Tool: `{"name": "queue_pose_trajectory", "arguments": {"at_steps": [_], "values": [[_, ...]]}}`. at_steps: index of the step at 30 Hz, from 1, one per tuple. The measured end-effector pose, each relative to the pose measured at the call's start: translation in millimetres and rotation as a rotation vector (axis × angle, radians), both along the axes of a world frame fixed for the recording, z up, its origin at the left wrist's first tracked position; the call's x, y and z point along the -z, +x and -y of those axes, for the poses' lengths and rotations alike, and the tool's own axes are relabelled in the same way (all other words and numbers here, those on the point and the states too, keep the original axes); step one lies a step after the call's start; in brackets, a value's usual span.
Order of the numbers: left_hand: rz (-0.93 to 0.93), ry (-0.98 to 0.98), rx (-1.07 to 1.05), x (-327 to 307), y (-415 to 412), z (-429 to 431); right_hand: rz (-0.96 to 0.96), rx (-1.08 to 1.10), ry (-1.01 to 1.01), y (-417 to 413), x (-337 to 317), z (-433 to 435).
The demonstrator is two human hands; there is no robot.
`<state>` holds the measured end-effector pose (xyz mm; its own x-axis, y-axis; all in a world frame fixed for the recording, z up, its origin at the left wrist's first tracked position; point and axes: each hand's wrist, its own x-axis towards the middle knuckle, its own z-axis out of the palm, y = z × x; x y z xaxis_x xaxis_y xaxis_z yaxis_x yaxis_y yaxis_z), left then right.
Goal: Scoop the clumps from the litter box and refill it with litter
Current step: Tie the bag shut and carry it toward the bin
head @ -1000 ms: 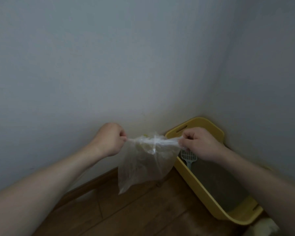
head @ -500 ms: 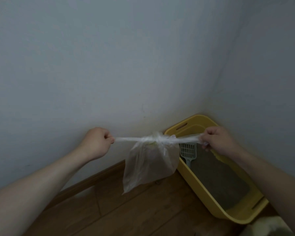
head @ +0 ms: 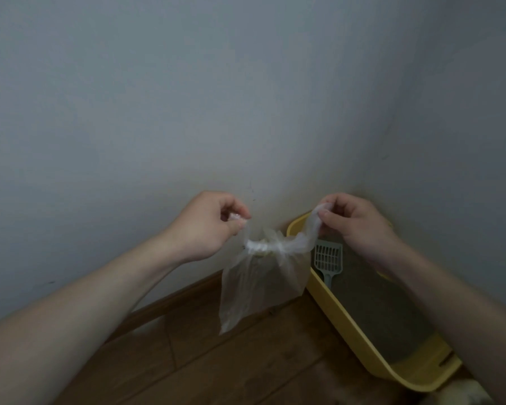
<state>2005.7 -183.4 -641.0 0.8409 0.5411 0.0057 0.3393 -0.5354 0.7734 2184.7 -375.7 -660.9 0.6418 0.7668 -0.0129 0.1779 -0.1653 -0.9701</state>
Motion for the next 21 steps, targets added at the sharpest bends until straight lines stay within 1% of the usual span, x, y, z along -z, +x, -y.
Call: {"name": "queue_pose_trajectory", "arguments": {"at_steps": [2,6,10,12,14,18,21], "values": [[-0.005,0.029,0.038,-6,3,6,0.033,-0.019,-0.025,-7,-2,-3],[0.028,0.046,0.082,-9,11,16,0.172,-0.028,-0.073,-15,-6,-4],[0.068,0.043,0.207,-12,14,30,0.234,-0.010,-0.025,-25,-8,-6],[0.111,-0.020,0.292,-13,16,37,0.224,-0.034,0.032,-31,-9,-6],[0.142,-0.085,0.324,-11,18,42,0.220,-0.069,0.079,-36,-11,-6],[0.166,-0.236,0.286,-7,19,48,0.234,-0.084,0.117,-35,-14,-5],[0.151,-0.296,0.279,-5,18,49,0.294,-0.089,0.084,-34,-14,-4]]}}
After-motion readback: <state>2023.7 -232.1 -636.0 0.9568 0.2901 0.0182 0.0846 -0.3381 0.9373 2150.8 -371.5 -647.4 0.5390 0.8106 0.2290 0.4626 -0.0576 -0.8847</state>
